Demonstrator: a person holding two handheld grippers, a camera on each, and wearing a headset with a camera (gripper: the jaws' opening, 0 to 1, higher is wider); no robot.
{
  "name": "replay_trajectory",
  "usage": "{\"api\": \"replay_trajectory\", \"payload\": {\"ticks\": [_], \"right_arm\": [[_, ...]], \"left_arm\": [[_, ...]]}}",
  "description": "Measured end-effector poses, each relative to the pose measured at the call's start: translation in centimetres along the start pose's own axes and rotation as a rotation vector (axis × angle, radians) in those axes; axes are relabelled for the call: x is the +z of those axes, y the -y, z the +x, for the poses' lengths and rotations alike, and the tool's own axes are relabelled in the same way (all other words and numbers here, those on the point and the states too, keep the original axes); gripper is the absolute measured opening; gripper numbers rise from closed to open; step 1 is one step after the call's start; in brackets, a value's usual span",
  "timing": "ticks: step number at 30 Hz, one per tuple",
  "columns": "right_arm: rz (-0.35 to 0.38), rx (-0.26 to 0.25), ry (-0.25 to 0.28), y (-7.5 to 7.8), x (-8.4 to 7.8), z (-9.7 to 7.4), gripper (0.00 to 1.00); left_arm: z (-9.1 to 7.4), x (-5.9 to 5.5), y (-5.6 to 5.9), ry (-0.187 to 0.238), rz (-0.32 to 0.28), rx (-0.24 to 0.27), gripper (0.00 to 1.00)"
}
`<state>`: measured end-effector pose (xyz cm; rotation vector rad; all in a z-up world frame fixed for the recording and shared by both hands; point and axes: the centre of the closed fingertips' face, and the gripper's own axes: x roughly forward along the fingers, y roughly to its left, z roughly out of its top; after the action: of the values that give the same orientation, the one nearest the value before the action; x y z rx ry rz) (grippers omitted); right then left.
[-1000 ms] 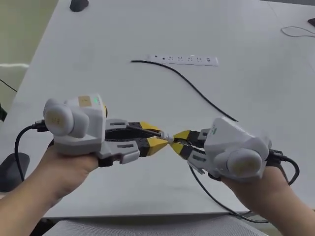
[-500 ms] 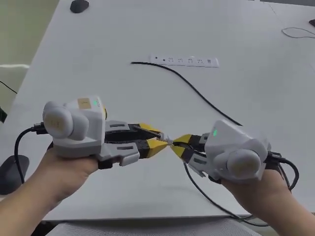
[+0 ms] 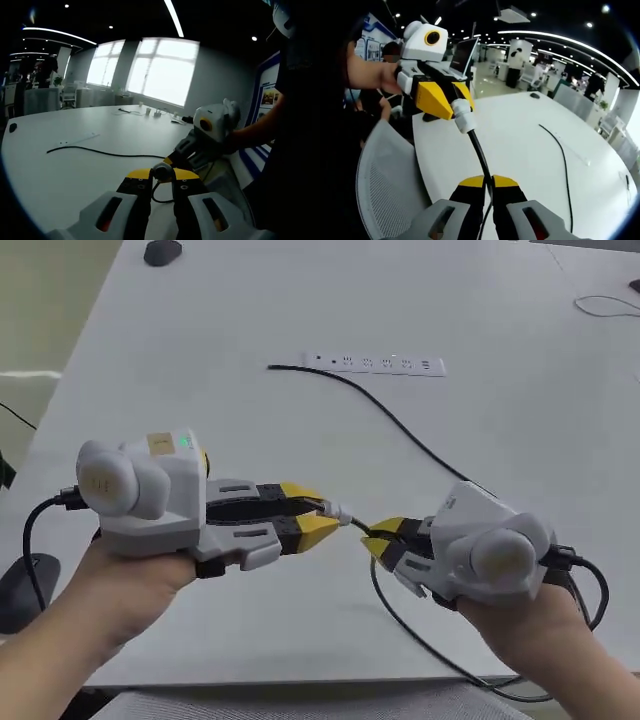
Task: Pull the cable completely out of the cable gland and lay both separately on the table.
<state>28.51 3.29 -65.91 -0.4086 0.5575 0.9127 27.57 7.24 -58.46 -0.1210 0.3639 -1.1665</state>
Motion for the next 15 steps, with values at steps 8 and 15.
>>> {"api": "replay_trajectory", "payload": {"ticks": [8, 15], "right_arm": [[0.048, -0.033, 0.014, 1.1, -1.2, -0.5, 0.0], [0.06, -0.043, 0.017, 1.6, -2.1, -0.5, 0.0]], "left_arm": [[0.0, 0.3, 0.3, 0.014, -0.006, 0.005, 0.15], [-0.3, 0.5, 0.2, 0.026, -0.007, 0.016, 0.15]]}}
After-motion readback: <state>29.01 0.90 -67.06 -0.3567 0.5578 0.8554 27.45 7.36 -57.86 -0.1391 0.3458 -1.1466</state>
